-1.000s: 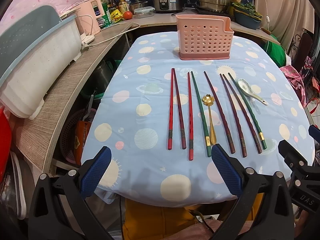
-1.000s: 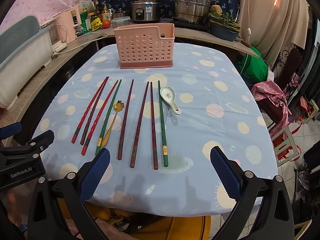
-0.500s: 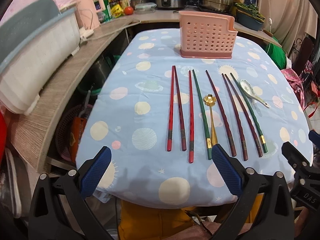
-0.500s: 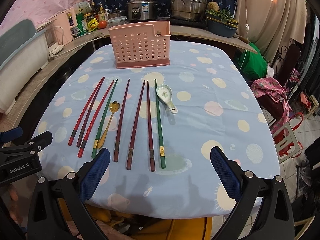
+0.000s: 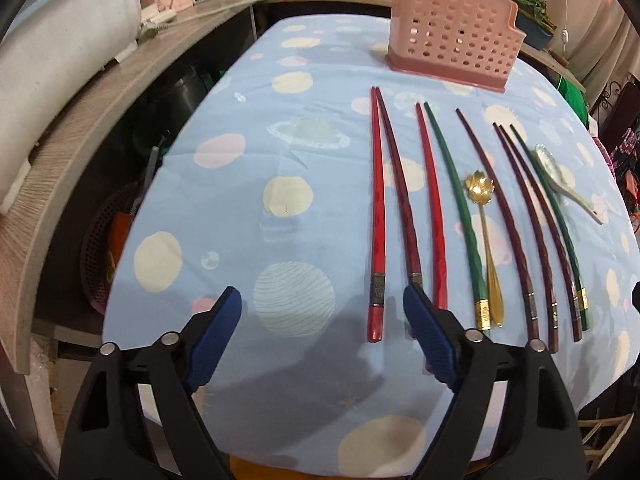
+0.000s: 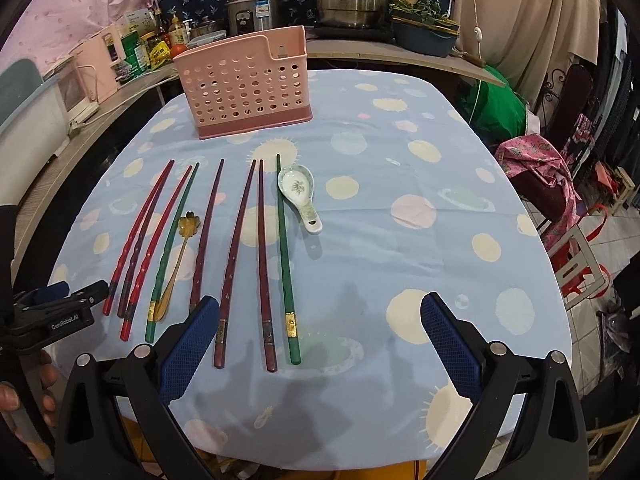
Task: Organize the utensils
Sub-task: 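Grasp a red chopstick with the left gripper while the right grasps the white ceramic spoon, then lift and drop the red chopstick into the pink holder with the left while the right drops the spoon in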
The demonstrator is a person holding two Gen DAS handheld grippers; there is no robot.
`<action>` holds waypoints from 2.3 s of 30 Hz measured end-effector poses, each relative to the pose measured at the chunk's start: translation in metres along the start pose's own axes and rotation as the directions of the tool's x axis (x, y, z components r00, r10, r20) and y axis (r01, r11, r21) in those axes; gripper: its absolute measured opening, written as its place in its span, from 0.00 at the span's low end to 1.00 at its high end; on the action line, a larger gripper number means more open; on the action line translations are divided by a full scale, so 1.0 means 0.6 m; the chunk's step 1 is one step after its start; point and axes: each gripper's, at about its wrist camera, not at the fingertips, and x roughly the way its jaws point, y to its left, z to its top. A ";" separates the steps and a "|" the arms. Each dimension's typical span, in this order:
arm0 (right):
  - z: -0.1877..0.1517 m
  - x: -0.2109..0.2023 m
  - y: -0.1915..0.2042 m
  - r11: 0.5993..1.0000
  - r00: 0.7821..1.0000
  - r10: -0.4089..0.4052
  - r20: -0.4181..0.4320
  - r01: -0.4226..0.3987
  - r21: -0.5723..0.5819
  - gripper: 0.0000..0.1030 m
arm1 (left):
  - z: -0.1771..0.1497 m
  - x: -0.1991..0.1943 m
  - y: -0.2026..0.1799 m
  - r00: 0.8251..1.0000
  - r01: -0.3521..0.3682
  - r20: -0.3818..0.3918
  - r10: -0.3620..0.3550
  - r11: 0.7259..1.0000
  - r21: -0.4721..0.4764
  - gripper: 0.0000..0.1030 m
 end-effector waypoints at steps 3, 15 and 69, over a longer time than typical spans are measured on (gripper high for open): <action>0.004 0.010 -0.004 1.000 1.000 -0.001 -0.007 0.001 0.004 0.93 | 0.000 0.014 0.002 0.999 0.024 -0.022 -0.024 1.000 -0.007 0.65; 0.034 0.037 0.002 1.000 1.000 0.011 -0.005 -0.011 -0.010 0.86 | 0.011 0.022 -0.005 0.994 0.103 -0.041 -0.103 0.995 -0.004 0.08; 0.156 0.061 -0.069 0.988 0.990 0.135 0.041 -0.137 0.071 0.05 | 0.132 -0.140 0.026 0.966 0.155 0.220 -0.138 0.986 -0.062 0.07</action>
